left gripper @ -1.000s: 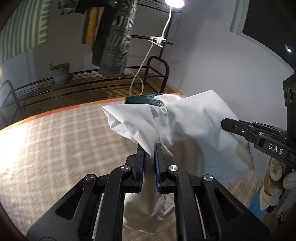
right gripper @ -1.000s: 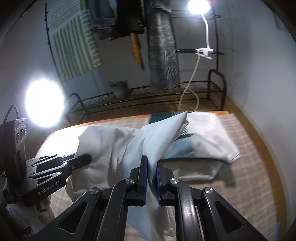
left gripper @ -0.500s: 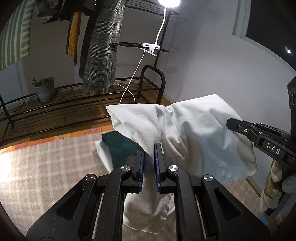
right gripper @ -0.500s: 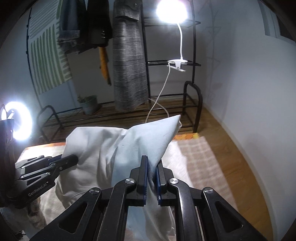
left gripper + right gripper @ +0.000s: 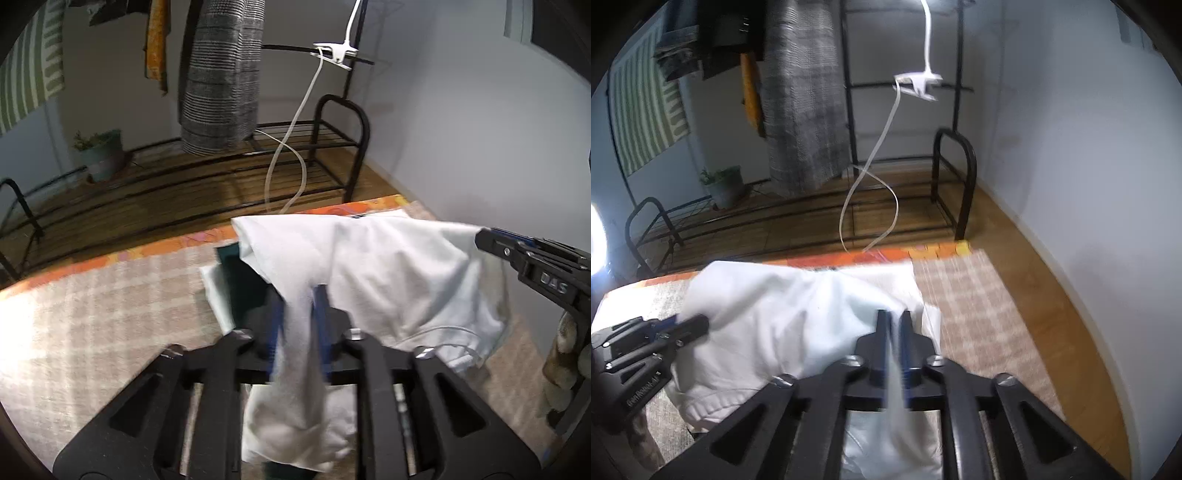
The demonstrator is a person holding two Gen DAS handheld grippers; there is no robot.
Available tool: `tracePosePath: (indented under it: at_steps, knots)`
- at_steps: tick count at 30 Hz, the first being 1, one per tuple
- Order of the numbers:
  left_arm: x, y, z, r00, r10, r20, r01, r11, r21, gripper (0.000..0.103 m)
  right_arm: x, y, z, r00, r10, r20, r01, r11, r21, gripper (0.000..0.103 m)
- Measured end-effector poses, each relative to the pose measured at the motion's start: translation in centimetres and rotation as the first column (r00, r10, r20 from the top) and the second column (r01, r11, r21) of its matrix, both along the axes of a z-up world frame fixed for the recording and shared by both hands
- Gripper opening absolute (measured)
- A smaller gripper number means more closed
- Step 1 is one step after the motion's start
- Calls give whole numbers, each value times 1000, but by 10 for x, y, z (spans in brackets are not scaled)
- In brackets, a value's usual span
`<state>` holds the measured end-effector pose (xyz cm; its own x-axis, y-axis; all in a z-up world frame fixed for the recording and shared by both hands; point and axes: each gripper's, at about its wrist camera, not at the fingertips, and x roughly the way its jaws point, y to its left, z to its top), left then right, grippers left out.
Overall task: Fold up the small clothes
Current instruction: 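Carry the bundle to the clothes stack and lower it on top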
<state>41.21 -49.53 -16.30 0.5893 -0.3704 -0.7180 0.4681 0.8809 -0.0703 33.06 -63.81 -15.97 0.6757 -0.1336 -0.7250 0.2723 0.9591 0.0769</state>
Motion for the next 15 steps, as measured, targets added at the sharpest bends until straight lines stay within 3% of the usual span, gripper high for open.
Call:
tracePosePath:
  at_steps: [1, 2, 7, 11, 13, 15]
  knots:
    - [2, 3, 0, 1000, 11, 10, -11, 1000, 11, 35, 1, -4, -5, 1000, 4, -11, -4, 1000, 31, 40]
    - [3, 6, -1, 1000, 16, 10, -16, 1000, 11, 36, 2, -9, -11, 999, 9, -36, -7, 998, 69, 41]
    - [7, 19, -6, 999, 35, 2, -35, 998, 56, 38, 3, -21, -42, 984, -48, -172, 59, 997, 57, 40]
    - [0, 31, -5, 999, 34, 6, -34, 998, 60, 38, -6, -31, -57, 968, -111, -225, 123, 992, 40, 40]
    - [-7, 36, -1, 999, 30, 12, -30, 998, 51, 38, -15, -35, -52, 977, -112, -181, 128, 989, 79, 40]
    - [-13, 41, 4, 1000, 21, 21, -22, 999, 36, 38, -24, -39, -39, 994, -76, -78, 89, 981, 175, 41]
